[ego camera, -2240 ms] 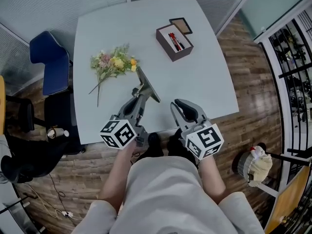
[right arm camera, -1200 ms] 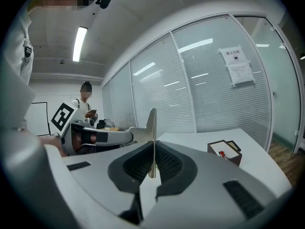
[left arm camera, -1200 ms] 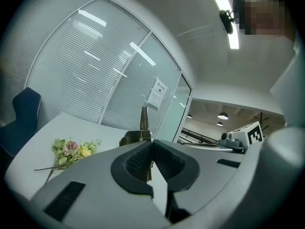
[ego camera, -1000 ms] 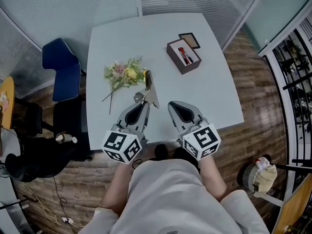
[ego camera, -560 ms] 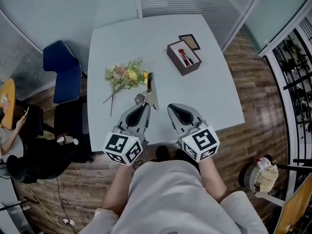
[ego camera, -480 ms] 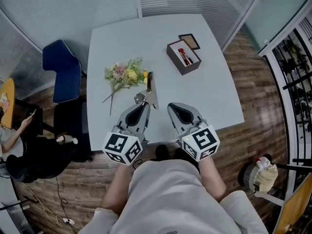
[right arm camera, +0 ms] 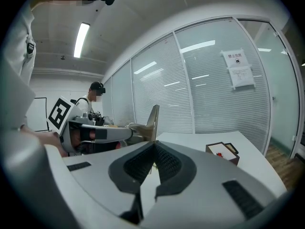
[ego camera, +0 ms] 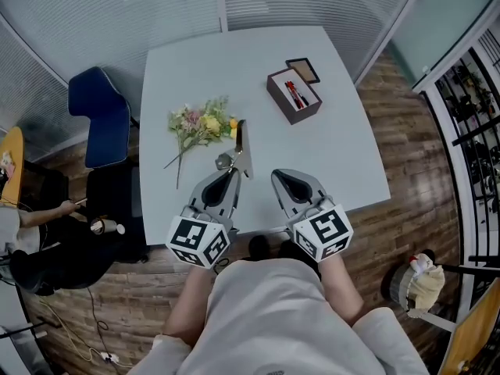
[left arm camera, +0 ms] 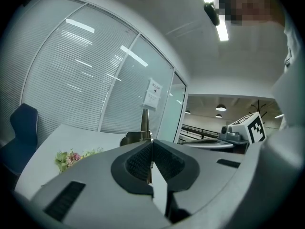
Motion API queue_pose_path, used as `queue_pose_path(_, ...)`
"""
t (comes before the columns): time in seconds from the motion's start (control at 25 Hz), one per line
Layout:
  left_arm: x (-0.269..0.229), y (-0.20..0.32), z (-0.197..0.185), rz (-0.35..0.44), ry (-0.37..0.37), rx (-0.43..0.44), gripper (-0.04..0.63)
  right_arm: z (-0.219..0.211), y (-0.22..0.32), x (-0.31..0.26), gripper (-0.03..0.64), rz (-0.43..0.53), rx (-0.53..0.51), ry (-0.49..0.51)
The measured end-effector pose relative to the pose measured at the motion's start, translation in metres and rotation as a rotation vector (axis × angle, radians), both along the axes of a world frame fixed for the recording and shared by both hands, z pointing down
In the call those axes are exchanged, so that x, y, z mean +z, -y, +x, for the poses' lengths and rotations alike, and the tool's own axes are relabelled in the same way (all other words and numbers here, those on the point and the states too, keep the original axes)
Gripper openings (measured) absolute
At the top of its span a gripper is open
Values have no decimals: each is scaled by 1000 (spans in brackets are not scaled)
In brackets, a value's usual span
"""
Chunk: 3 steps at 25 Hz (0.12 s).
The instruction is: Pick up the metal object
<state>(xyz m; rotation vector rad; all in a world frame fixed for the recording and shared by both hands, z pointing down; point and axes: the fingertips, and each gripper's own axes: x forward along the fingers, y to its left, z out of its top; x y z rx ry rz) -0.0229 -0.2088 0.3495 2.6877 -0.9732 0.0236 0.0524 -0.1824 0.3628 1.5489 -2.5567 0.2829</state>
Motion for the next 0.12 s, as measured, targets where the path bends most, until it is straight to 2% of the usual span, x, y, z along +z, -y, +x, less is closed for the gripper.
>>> queue_pose_path(0.12, 0, 0, 1, 2, 3, 3, 23, 1, 0, -1, 5, 5, 3, -1)
